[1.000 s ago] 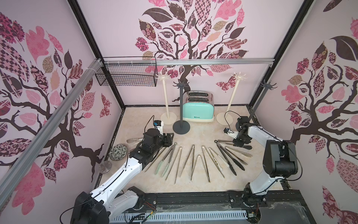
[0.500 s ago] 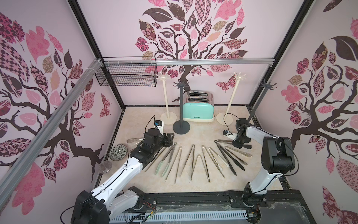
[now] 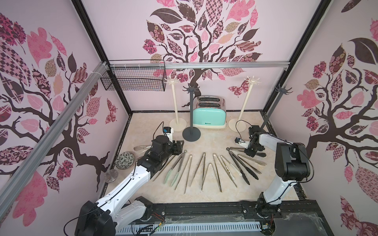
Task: Hang food tongs on kitchen utensil racks
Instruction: Pick up the food tongs from the center of the board.
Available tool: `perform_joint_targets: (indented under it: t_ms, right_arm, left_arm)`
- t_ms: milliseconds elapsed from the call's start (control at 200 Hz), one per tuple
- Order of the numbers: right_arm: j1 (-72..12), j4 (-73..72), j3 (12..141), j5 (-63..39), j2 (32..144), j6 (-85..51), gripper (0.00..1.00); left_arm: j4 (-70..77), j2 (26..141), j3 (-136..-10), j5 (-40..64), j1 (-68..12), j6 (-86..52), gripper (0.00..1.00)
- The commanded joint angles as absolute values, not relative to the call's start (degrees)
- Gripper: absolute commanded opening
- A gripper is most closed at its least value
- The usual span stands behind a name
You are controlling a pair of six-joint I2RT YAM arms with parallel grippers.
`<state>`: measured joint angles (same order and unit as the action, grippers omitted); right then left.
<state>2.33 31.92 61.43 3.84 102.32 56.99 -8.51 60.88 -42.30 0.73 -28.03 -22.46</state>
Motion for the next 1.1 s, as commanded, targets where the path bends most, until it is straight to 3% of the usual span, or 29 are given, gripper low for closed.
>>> perform_joint_targets:
  t_ms: [0, 430, 685, 1095]
  right_arm:
    - [2.46, 30.1, 59.87, 4.08, 104.41, 56.21, 0.25]
    - [2.53, 28.56, 61.3, 4.19, 105.2, 55.82, 0.0]
    - [2.47, 28.57, 64.43, 3.73, 102.99, 53.31, 0.0]
    - [0.47, 24.39, 67.41, -6.44, 89.74, 43.28, 0.0]
  left_arm:
    - [-7.21, 59.6, -42.16, 1.24, -28.19, -21.79, 0.61]
    - [-6.68, 58.71, -41.62, 1.07, -28.18, -21.8, 0.61]
    - [-6.31, 58.54, -41.58, 1.1, -28.2, -21.47, 0.6]
    - [-5.1, 57.57, -39.97, 0.38, -28.18, -22.19, 0.59]
